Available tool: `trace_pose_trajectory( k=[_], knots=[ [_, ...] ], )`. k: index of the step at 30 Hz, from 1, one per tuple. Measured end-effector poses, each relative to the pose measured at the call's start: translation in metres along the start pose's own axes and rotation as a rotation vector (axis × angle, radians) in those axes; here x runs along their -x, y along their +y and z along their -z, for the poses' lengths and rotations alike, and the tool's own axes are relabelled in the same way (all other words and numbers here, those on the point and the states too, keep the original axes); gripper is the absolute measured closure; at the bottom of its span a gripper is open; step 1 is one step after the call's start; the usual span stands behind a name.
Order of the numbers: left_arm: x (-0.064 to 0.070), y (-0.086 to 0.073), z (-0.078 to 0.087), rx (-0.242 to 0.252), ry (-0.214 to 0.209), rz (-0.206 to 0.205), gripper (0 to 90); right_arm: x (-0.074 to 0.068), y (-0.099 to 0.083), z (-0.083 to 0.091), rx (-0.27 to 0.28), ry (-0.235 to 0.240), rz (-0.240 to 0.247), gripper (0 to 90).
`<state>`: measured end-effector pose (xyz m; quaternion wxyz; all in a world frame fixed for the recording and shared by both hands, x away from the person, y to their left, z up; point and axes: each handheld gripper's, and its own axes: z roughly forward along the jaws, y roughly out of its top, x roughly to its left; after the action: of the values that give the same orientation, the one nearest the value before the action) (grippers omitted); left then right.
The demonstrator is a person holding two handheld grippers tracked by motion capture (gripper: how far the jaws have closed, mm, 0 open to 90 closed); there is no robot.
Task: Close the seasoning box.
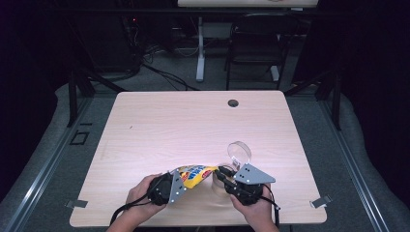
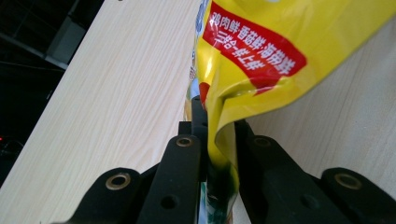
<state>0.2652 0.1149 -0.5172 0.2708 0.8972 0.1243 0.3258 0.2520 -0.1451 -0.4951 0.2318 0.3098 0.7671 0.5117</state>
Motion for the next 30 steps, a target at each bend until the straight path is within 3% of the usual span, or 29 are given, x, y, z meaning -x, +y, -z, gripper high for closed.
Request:
trace_pose_trajectory(
  k=[8, 17, 30],
  knots=[
    [-0.005, -0.005, -0.001, 0.018, -0.024, 0.026, 87.8, 0.000, -0.002, -0.001, 0.002, 0.012, -0.010, 77.0],
    [-0.009, -0.012, -0.002, 0.054, -0.061, 0.102, 87.8, 0.001, -0.005, 0.001, -0.003, 0.009, -0.012, 74.1],
    [-0.012, -0.017, -0.003, 0.086, -0.082, 0.175, 87.6, 0.003, -0.007, 0.006, 0.010, 0.019, -0.023, 69.8]
  ],
)
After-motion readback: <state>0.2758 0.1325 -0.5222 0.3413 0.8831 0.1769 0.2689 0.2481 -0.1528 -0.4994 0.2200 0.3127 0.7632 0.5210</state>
